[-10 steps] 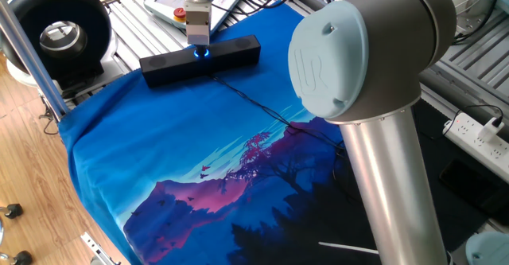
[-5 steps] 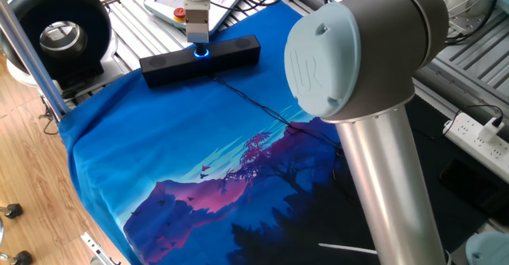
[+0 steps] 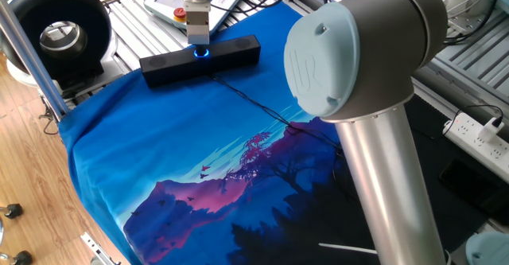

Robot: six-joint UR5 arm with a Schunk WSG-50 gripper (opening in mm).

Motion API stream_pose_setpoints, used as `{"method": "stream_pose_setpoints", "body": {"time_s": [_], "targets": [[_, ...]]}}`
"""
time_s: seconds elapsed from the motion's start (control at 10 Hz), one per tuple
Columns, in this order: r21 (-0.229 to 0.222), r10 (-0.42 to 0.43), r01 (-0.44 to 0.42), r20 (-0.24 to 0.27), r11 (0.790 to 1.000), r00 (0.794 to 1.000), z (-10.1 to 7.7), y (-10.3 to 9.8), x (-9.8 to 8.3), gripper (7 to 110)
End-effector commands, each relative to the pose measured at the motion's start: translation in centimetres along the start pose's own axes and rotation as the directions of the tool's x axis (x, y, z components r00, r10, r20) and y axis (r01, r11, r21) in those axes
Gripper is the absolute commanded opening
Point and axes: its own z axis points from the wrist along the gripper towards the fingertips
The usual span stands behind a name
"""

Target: Turn the knob to increase the volume of the speaker

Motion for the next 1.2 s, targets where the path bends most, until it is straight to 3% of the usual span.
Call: {"method": "stream_pose_setpoints", "body": {"time_s": [0.0,0.4,0.5,1.1], "targets": [[-0.003,0.008,-0.008,0.019,1.000,1.000,0.16,-0.01,-0.32,44],[-0.006,0.016,-0.016,0.013,1.000,1.000,0.29,0.29,0.43,44],[-0.005,0.020,-0.020,0.014,1.000,1.000,0.30,0.32,0.40,22],[0.014,0.043,-0.043,-0.004,0.999,0.999,0.19,0.30,0.43,22]]}}
